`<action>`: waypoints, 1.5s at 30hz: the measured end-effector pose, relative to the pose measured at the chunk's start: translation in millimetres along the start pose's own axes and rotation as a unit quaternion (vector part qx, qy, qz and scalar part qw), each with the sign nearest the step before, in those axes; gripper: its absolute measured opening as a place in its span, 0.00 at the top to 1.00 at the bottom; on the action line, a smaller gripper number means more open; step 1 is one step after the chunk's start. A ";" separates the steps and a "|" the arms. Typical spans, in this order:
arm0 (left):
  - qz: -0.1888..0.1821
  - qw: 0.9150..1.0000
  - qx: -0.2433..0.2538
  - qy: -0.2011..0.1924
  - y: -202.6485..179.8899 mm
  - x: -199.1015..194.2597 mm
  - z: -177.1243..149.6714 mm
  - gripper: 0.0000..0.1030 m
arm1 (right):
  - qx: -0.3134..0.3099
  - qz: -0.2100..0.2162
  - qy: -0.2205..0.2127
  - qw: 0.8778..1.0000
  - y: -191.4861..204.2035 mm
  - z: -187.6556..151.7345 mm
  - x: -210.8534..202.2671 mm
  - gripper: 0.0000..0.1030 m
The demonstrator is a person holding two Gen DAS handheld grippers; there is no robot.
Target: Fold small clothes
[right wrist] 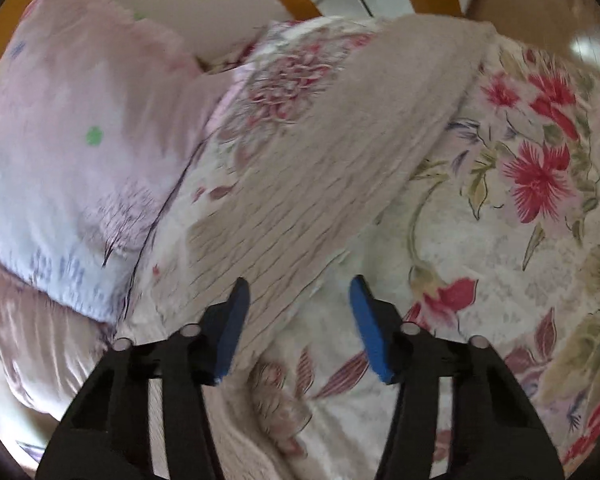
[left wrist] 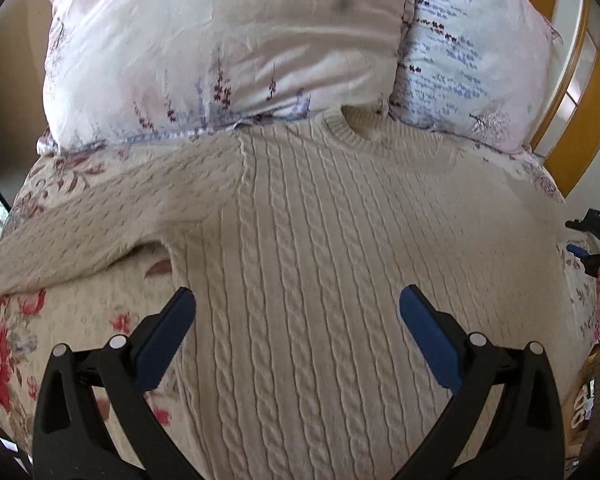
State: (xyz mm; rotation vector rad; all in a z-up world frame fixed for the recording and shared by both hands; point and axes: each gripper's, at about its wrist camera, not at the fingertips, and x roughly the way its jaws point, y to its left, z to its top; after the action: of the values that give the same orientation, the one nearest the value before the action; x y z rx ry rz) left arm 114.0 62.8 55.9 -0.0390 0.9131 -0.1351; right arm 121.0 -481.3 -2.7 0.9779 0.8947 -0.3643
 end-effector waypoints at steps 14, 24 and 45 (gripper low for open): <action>-0.009 0.999 -0.044 -0.008 -1.2 17.1 16.9 0.02 | 0.011 -0.011 -0.054 0.998 -13.4 24.4 3.7 0.77; -0.001 0.998 -0.047 -0.045 -2.6 4.6 32.1 0.02 | -0.011 -0.028 -0.072 0.997 -0.1 19.8 6.2 0.90; -0.080 0.994 -0.067 -0.031 2.4 23.0 24.4 0.02 | -0.140 0.048 -0.047 0.988 95.3 -34.2 -22.8 0.91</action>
State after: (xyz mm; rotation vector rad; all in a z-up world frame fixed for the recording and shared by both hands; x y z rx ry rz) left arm 147.4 61.5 52.4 -0.2405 0.8559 -0.2201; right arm 150.9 -404.2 60.0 0.7355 0.7863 -0.1939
